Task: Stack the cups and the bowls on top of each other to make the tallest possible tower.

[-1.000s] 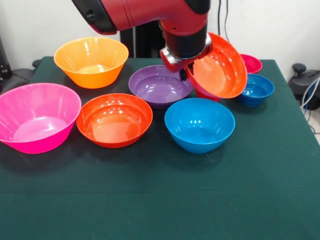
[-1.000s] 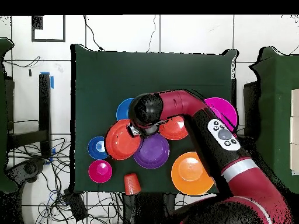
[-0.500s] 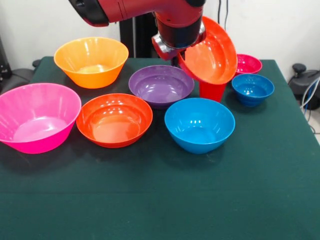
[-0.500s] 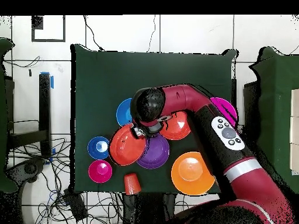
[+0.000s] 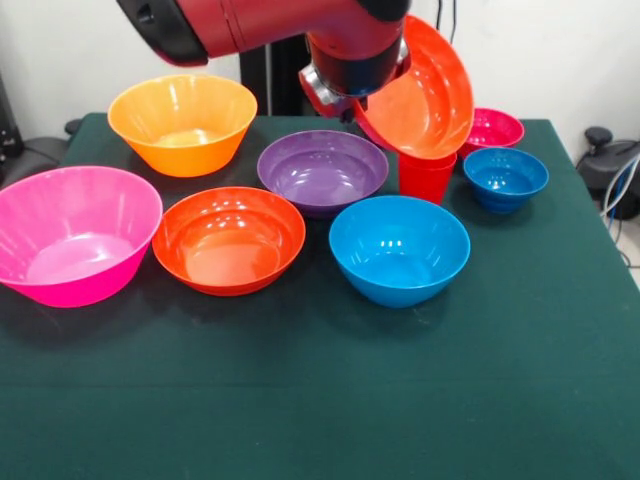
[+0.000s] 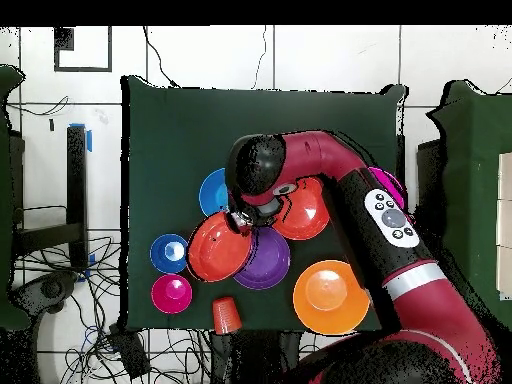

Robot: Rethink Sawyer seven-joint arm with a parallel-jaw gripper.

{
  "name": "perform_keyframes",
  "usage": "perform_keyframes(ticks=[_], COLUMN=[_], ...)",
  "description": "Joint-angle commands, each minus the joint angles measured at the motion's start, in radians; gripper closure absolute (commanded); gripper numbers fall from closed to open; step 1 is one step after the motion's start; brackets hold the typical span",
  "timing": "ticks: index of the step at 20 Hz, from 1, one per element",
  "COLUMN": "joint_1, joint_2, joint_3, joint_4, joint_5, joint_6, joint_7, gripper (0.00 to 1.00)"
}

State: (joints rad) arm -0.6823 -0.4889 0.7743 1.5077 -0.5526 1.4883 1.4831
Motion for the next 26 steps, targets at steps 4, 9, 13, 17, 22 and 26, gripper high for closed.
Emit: perform_keyframes(ticks=[4,9,13,17,22,26], joint_1=[0.003,0.018,0.062,0.09,0.102,0.104], joint_2=[0.159,0.198,0.234,0.249,0.222,0.177], joint_3=[0.054,0.065,0.056,0.045,0.013,-0.014], joint_4=[-0.188,-0.255,-0.361,-0.426,-0.451,-0.419], joint_5=[-0.072,-0.083,-0.105,-0.119,-0.154,-0.166], joint_6=[0.118,0.122,0.186,0.202,0.145,0.069], joint_7=[-0.511,-0.586,-0.657,-0.691,-0.631,-0.519], gripper=[1.0,1.0,1.0,1.0,1.0,1.0])
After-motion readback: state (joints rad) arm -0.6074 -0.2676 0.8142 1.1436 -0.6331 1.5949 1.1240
